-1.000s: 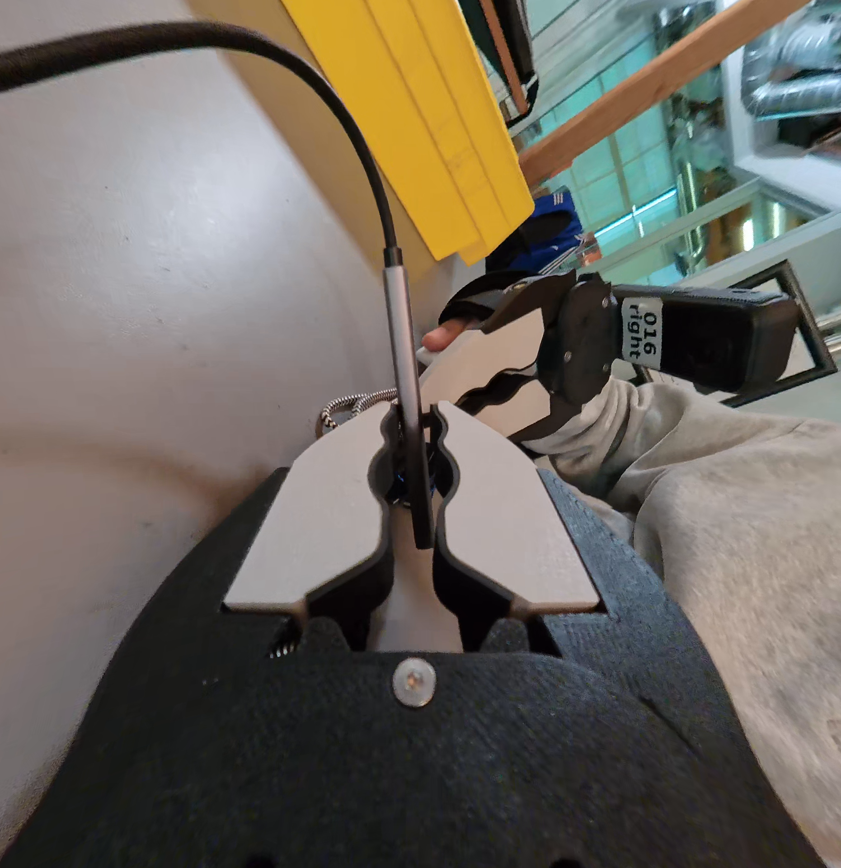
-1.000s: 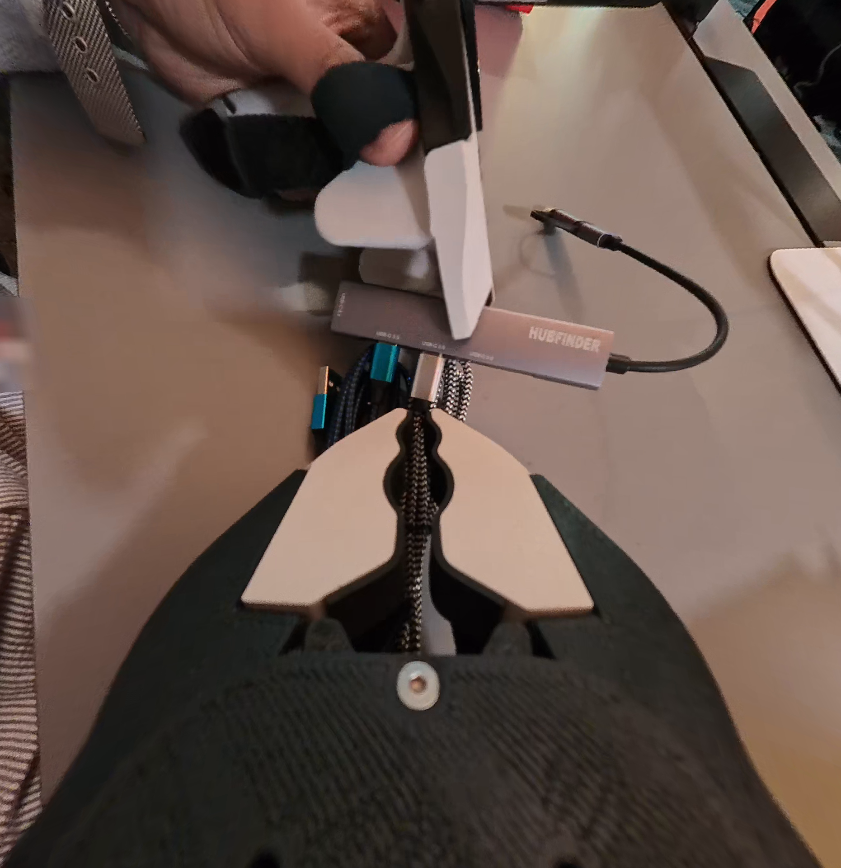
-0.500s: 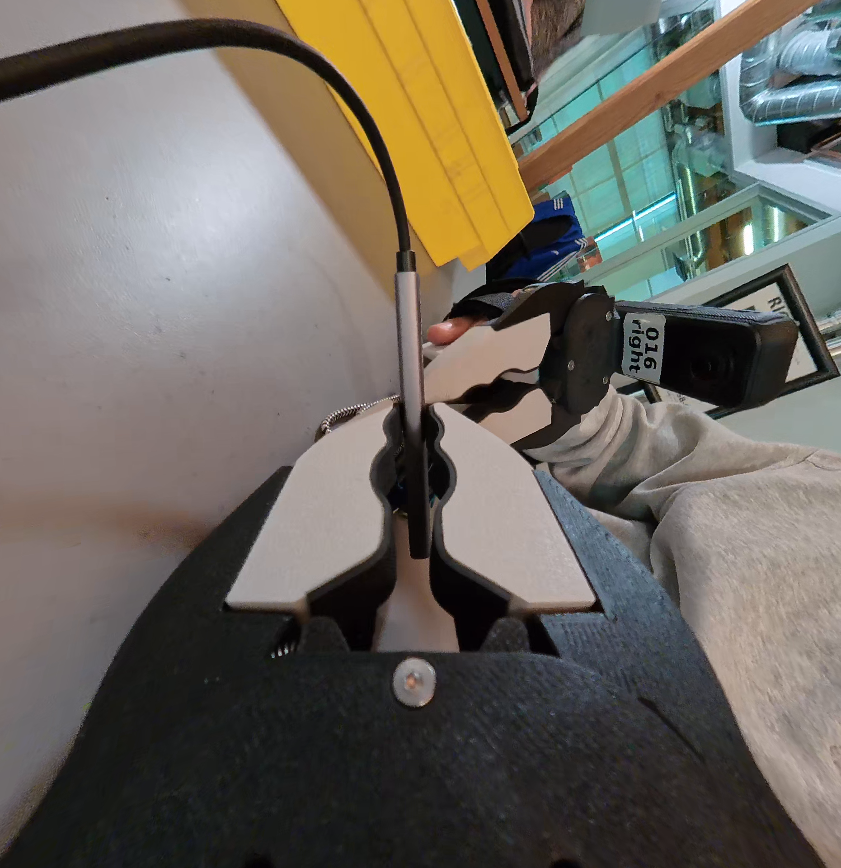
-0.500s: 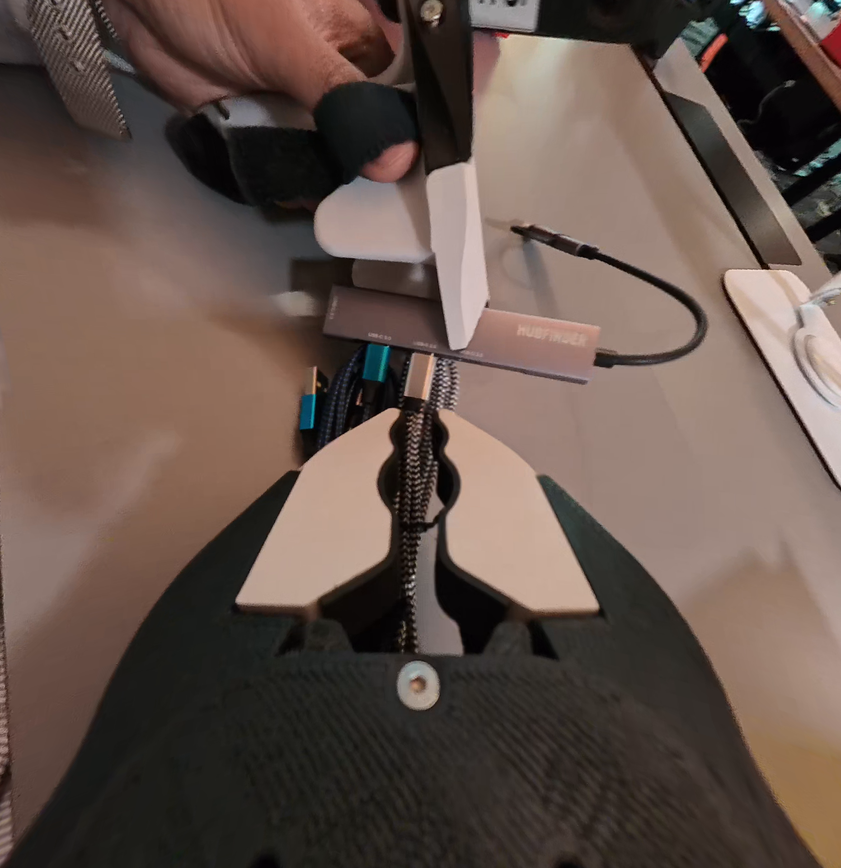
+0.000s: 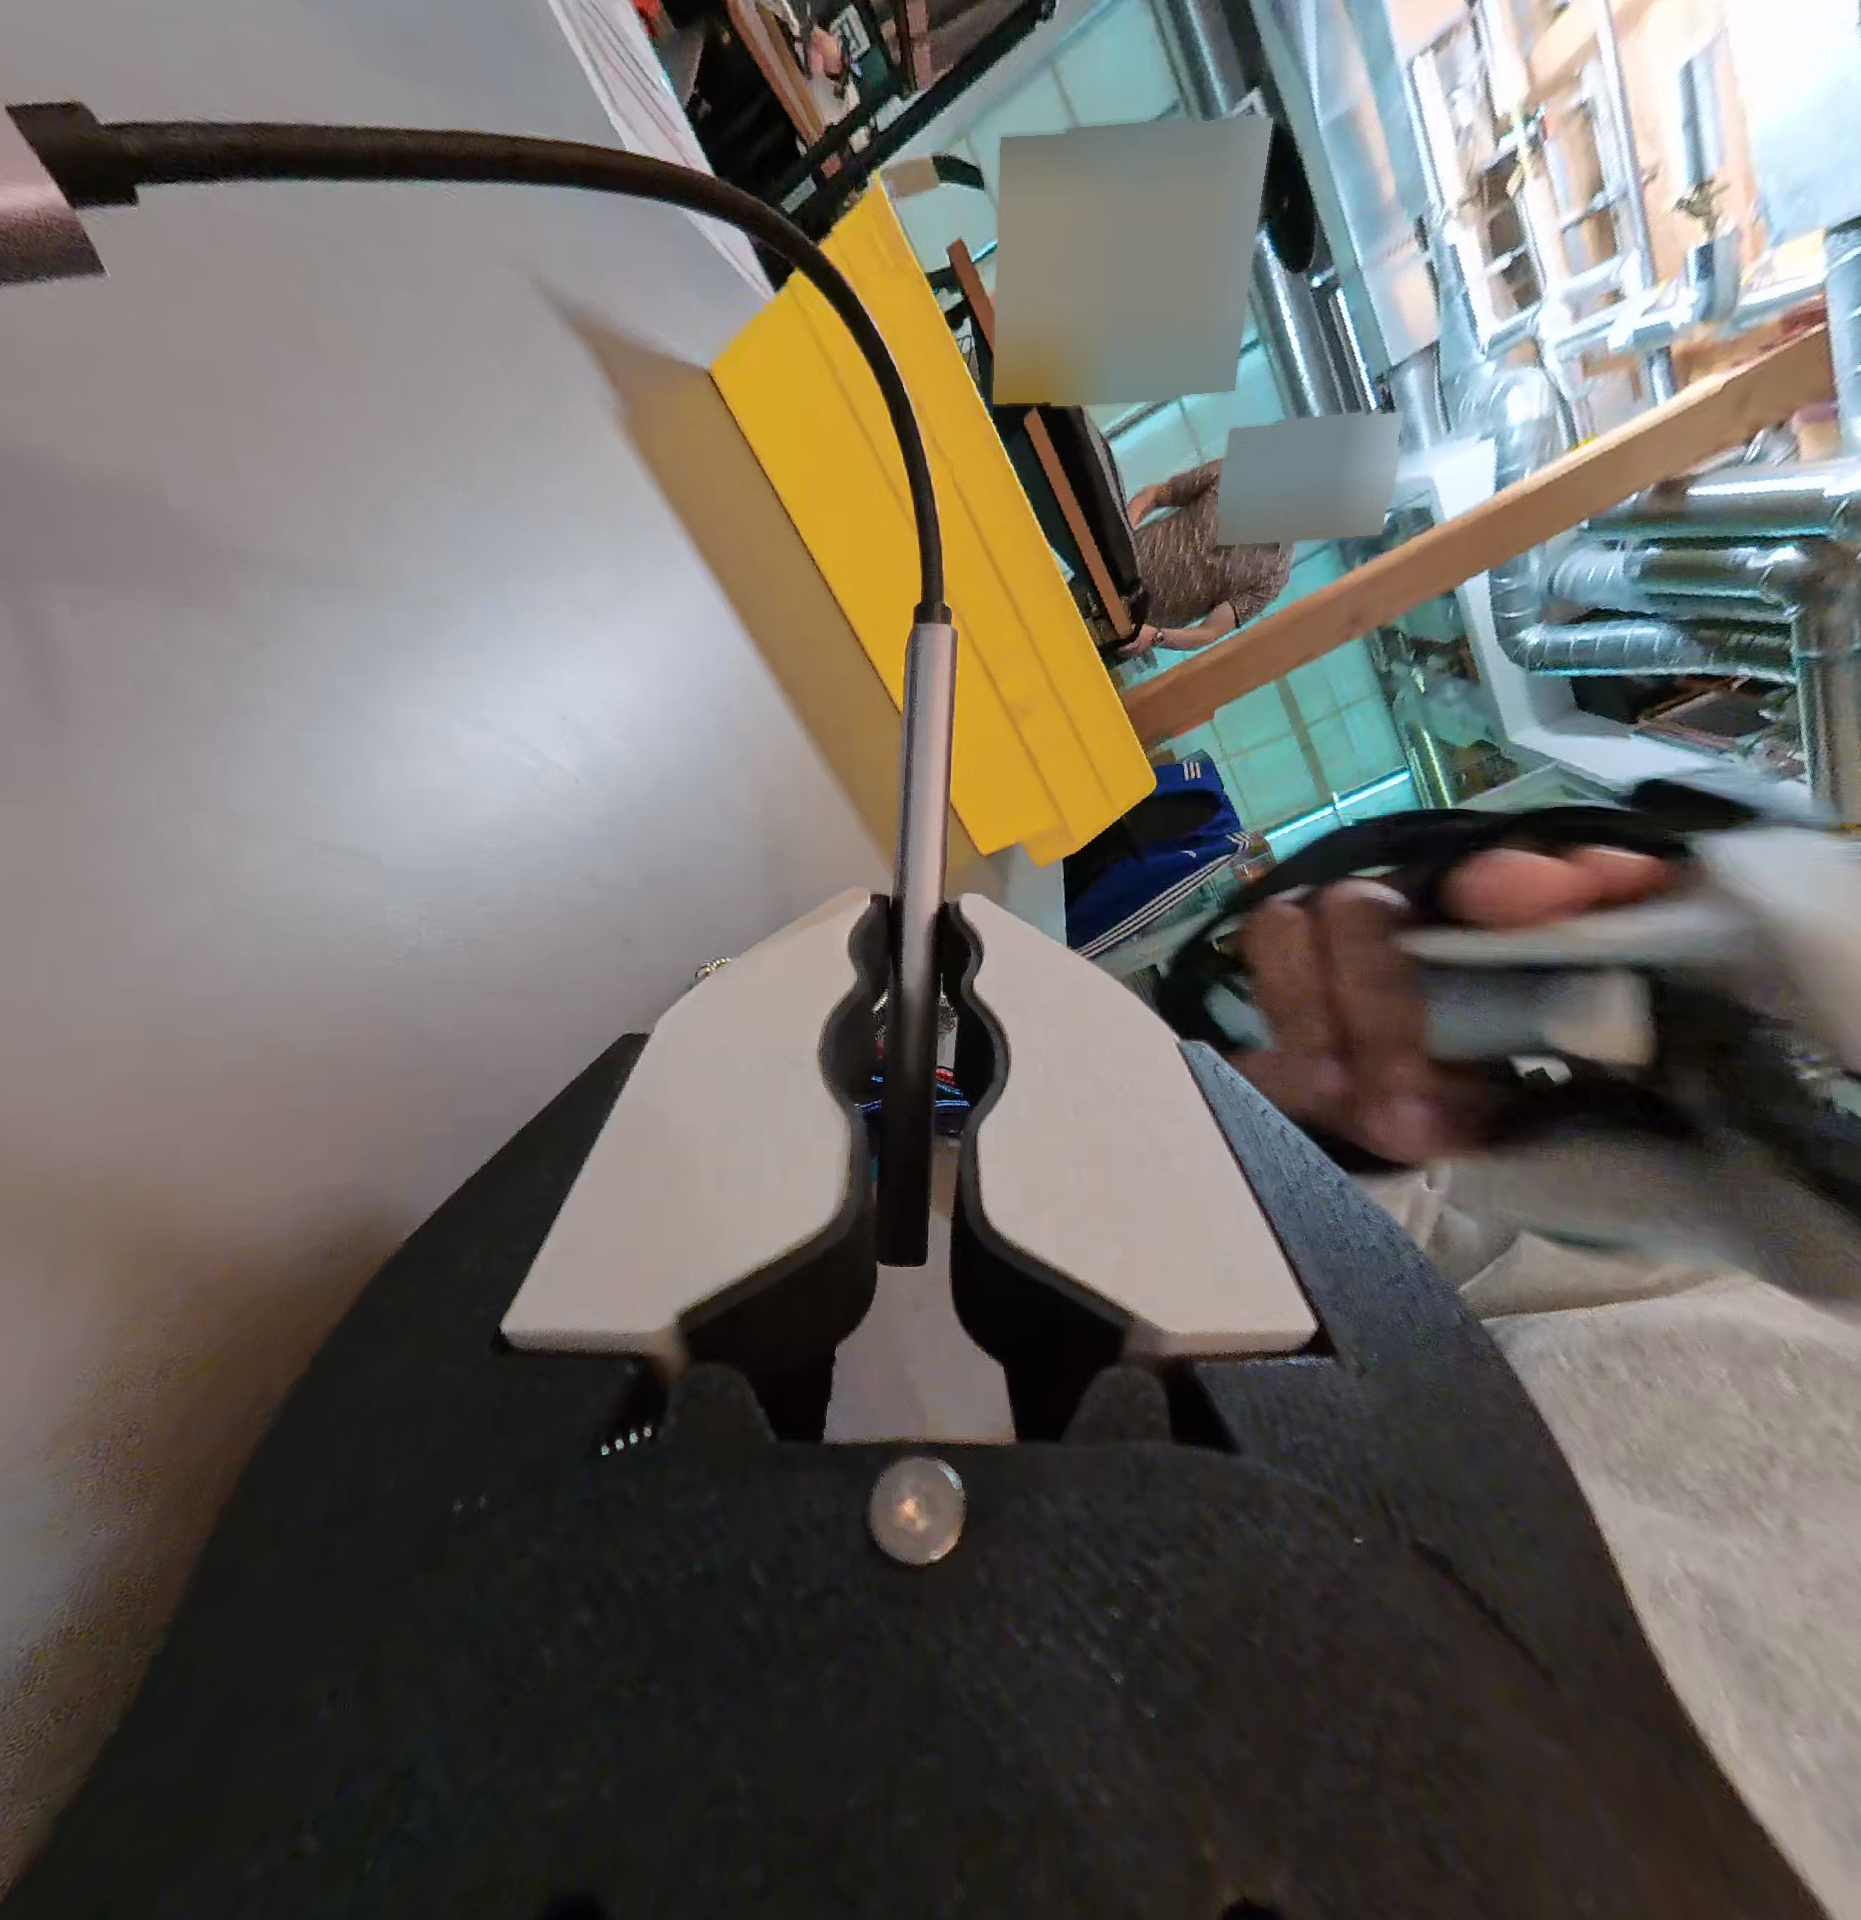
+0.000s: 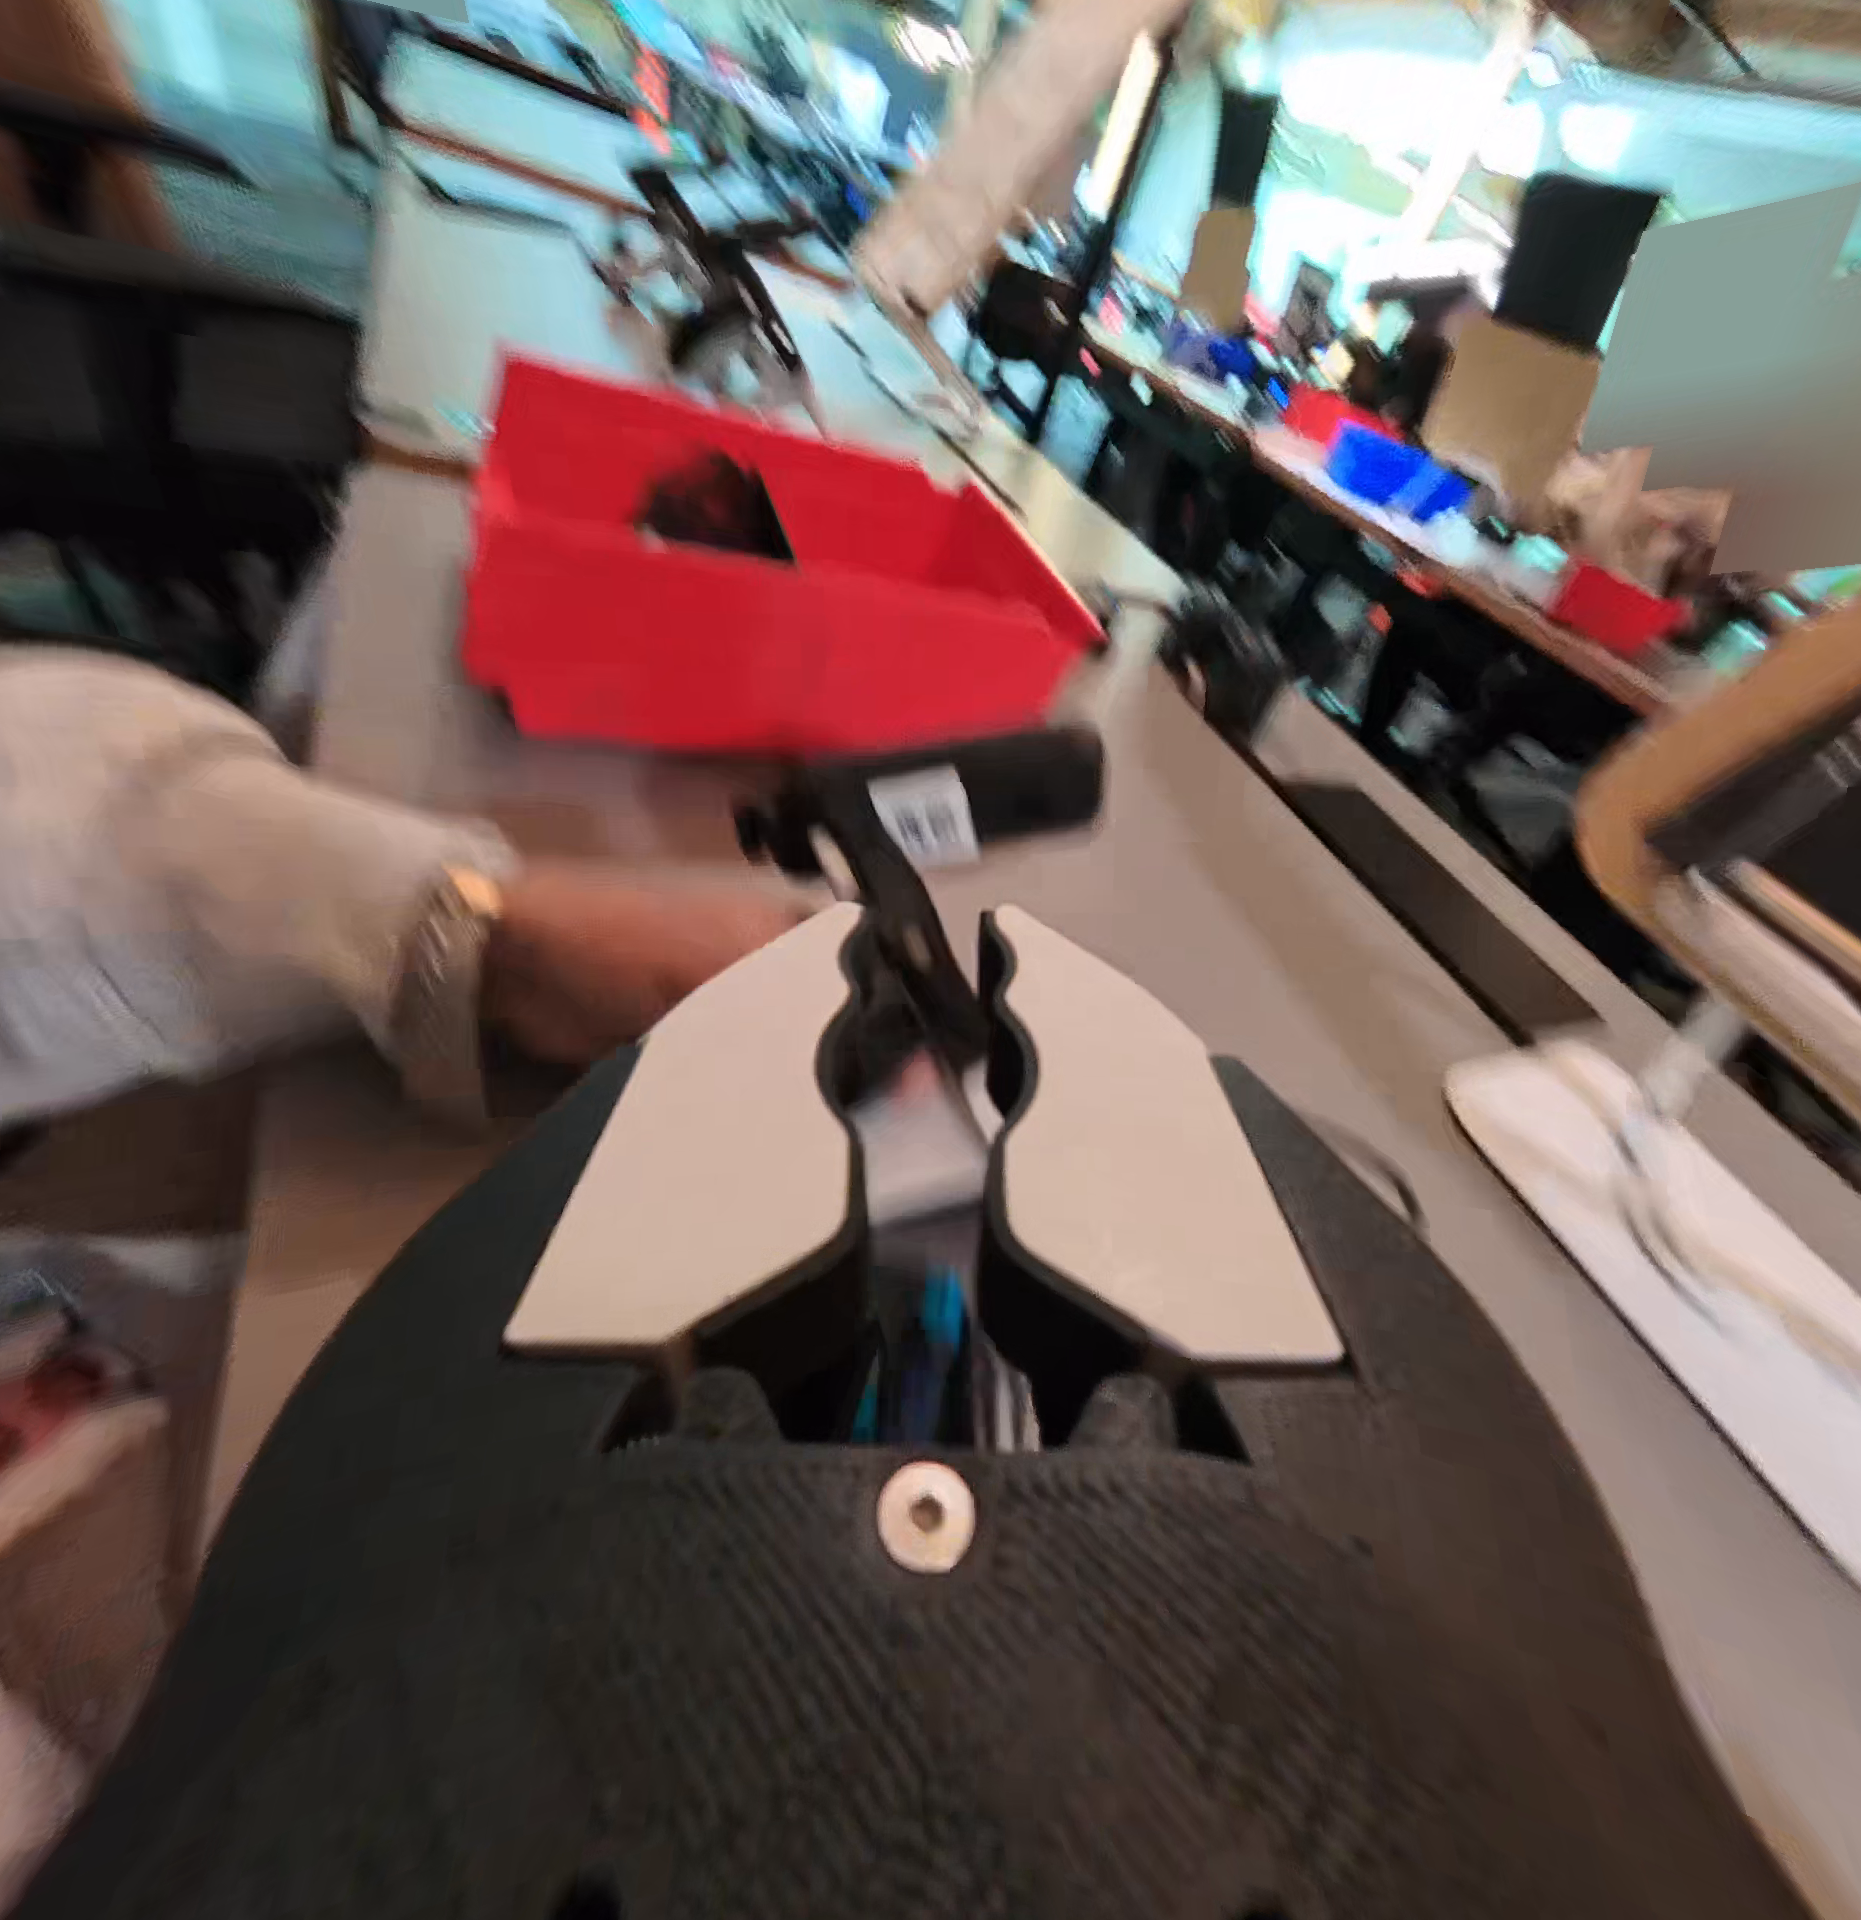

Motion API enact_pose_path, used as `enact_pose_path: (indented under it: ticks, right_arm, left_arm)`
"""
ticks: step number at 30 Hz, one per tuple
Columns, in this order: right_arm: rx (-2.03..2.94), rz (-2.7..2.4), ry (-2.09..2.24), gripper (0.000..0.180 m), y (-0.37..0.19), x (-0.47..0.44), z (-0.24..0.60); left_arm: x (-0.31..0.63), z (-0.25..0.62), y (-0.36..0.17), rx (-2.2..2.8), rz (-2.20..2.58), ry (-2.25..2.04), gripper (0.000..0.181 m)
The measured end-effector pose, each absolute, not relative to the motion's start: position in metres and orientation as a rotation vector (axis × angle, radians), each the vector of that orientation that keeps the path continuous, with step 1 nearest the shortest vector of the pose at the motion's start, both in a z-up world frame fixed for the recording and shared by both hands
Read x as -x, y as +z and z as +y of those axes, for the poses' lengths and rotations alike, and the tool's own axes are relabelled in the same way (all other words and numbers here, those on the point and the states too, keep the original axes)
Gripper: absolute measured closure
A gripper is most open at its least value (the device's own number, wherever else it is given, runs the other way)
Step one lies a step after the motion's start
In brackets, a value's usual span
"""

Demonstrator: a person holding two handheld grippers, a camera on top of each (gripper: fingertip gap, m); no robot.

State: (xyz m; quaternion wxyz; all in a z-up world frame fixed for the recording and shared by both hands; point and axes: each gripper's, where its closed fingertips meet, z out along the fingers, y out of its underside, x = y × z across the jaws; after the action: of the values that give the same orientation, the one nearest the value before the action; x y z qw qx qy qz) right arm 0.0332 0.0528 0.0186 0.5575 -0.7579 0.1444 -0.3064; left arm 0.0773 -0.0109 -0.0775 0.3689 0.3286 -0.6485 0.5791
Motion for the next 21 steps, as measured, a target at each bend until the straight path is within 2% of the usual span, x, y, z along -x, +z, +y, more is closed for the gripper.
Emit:
enact_pose_path:
  ticks: [1,5,11,16,21]
  right_arm:
    - [1.757,0.283,-0.665,0.16,0.032,-0.035,0.08]
    - [1.81,0.092,-0.419,0.156,0.057,-0.053,0.189]
    - [2.037,-0.084,-0.266,0.152,0.05,-0.104,0.307]
    - [2.366,-0.255,0.025,0.173,-0.009,-0.117,0.347]
    - [2.366,-0.21,-0.144,0.169,0.017,-0.172,0.356]
  left_arm:
    - [-0.078,-0.01,-0.079,-0.853,-1.671,1.482,0.17]
    - [-0.076,-0.011,-0.084,-0.85,-1.713,1.438,0.17]
    - [-0.077,-0.01,-0.087,-0.867,-1.718,1.412,0.17]
    - [-0.077,-0.011,-0.087,-0.896,-1.674,1.397,0.17]
    - [-0.078,-0.011,-0.088,-0.906,-1.658,1.376,0.17]
